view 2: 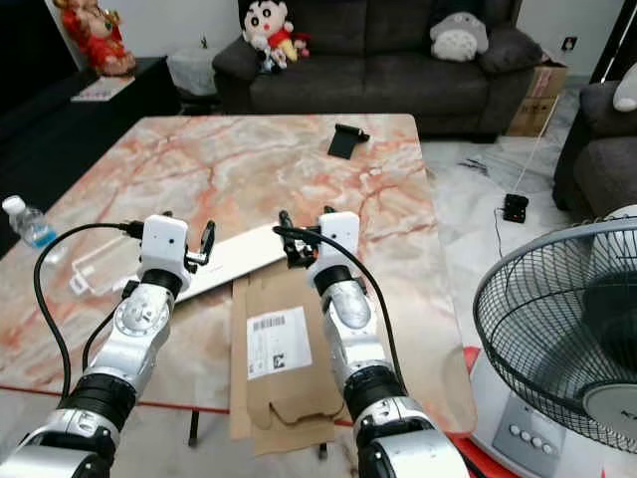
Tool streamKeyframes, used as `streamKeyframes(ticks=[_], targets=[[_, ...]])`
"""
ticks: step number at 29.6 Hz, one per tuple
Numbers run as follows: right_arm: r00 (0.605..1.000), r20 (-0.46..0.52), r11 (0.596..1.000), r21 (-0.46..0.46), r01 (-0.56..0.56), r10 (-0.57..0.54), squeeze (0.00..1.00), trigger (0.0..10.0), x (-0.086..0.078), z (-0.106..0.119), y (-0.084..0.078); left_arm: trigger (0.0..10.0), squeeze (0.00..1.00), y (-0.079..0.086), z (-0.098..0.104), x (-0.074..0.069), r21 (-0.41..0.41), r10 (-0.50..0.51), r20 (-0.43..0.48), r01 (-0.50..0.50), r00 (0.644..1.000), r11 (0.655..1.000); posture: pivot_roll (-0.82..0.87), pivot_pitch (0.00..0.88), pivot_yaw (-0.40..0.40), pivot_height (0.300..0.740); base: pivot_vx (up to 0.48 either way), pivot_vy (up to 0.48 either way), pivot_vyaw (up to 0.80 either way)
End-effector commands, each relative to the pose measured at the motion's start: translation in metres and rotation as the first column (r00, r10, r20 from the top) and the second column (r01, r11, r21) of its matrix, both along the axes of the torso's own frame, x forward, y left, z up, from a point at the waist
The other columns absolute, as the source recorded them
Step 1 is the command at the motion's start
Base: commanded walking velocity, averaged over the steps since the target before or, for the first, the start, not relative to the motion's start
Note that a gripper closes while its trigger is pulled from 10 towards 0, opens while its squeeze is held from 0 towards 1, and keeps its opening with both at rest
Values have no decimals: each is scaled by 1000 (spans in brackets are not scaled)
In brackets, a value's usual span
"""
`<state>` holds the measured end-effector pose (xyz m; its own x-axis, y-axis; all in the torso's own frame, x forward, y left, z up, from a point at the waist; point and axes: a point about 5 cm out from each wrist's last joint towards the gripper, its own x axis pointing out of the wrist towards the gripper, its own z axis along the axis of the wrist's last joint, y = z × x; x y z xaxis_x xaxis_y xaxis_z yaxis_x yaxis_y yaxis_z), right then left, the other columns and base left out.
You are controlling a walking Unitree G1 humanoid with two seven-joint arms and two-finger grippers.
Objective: Picking trash to rubbish bin
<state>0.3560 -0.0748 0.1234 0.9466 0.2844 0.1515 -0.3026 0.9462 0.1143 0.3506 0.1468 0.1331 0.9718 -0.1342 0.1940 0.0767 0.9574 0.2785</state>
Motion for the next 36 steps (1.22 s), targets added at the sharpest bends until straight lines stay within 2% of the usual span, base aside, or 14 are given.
streamKeyframes(ticks=[1, 7, 9, 10, 11, 14, 18, 19, 21, 28, 31, 36], targets=[[1000, -3, 1000, 7, -1, 1, 0, 10000, 1, 1, 3, 10000, 0, 2, -3, -3, 81, -34, 0, 34, 999, 996, -7, 0, 68, 740, 0, 0, 0], [1000, -9, 1000, 9, -6, 6, 0, 10000, 0, -1, 4, 10000, 0, 23, -13, -7, 243, 2, -44, 9, 999, 970, 8, 0, 72, 740, 0, 0, 0], [1000, -13, 1000, 7, -11, 11, 0, 10000, -1, -2, 4, 10000, 0, 30, -18, -7, 335, 26, -66, -3, 997, 942, 10, 0, 71, 740, 0, 0, 0], [1000, -13, 1000, 7, -11, 11, 0, 10000, -1, -2, 4, 10000, 0, 30, -18, -7, 335, 26, -66, -3, 997, 942, 10, 0, 71, 740, 0, 0, 0], [1000, -13, 1000, 6, -13, 13, 0, 10000, -1, -2, 4, 10000, 0, 32, -21, -7, 408, 38, -83, -1, 996, 913, 10, 0, 71, 740, 0, 0, 0], [1000, -16, 1000, 6, -21, 21, 0, 10000, -1, -3, 6, 10000, 0, 33, -29, -8, 539, 39, -120, 32, 992, 841, 13, 0, 70, 740, 0, 0, 0], [999, -20, 999, 6, -35, 35, 0, 10000, -2, -3, 9, 10000, 0, 30, -29, -7, 615, 11, -135, 75, 991, 785, 23, 0, 63, 740, 0, 0, 0], [999, -23, 999, 7, -40, 40, 0, 10000, -2, -4, 10, 10000, 0, 29, -30, -7, 643, 8, -145, 88, 989, 761, 24, 0, 62, 740, 0, 0, 0], [999, -22, 999, 8, -44, 44, 0, 10000, -3, -4, 11, 10000, 0, 30, -32, -8, 676, 19, -158, 95, 987, 731, 25, 0, 62, 740, 0, 0, 0], [999, -23, 999, 10, -47, 47, 0, 10000, -4, -5, 11, 10000, 0, 32, -38, -9, 695, 39, -181, 100, 983, 712, 22, 0, 63, 740, 0, 0, 0], [999, -28, 999, 7, -43, 43, 0, 10000, -5, -7, 8, 10000, 0, 31, -41, -10, 726, 46, -201, 117, 979, 678, 17, 0, 65, 740, 0, 0, 0], [999, -24, 999, 5, -36, 37, 0, 10000, -4, -7, 5, 10000, 0, 31, -43, -8, 724, 64, -217, 117, 974, 680, 8, 0, 56, 740, 0, 0, 0]])
